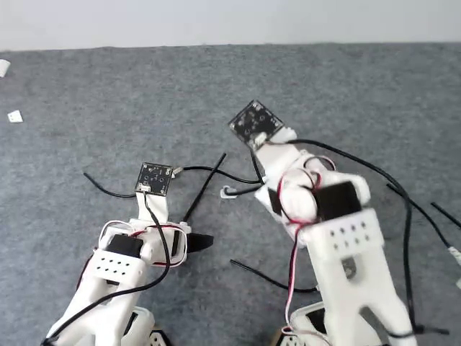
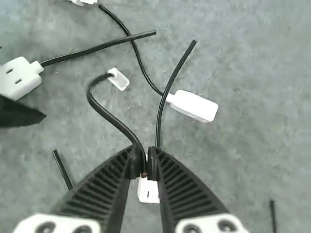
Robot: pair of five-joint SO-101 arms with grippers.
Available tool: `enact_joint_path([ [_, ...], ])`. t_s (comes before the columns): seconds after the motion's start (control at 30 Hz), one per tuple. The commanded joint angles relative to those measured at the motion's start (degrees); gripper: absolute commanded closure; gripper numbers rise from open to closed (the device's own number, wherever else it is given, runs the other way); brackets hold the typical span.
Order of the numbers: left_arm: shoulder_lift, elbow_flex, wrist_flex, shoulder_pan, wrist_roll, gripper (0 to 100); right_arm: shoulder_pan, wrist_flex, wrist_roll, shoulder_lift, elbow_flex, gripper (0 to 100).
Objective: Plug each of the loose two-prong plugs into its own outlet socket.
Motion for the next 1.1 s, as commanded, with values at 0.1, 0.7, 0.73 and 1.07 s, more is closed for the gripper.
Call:
enact_joint_path([
  [0.1, -1.32, -0.31, -1.05, -0.35, -0.44, 60, 1.54, 3.30, -4.92, -4.18, -6.33, 99.1],
  [0.7, -1.32, -0.31, -1.23, -0.44, -0.44, 60, -3.56, 24.48, -4.13, -4.97, -22.33, 99.1],
  [0.73, -1.32, -0.31, -1.23, -0.44, -0.44, 60, -3.56, 24.40, -3.43, -3.91, -21.45, 99.1],
  [1.07, -1.32, -0.31, -1.05, -0.44, -0.44, 60, 2.15, 5.76, 5.36, 10.59, -7.47, 99.0],
])
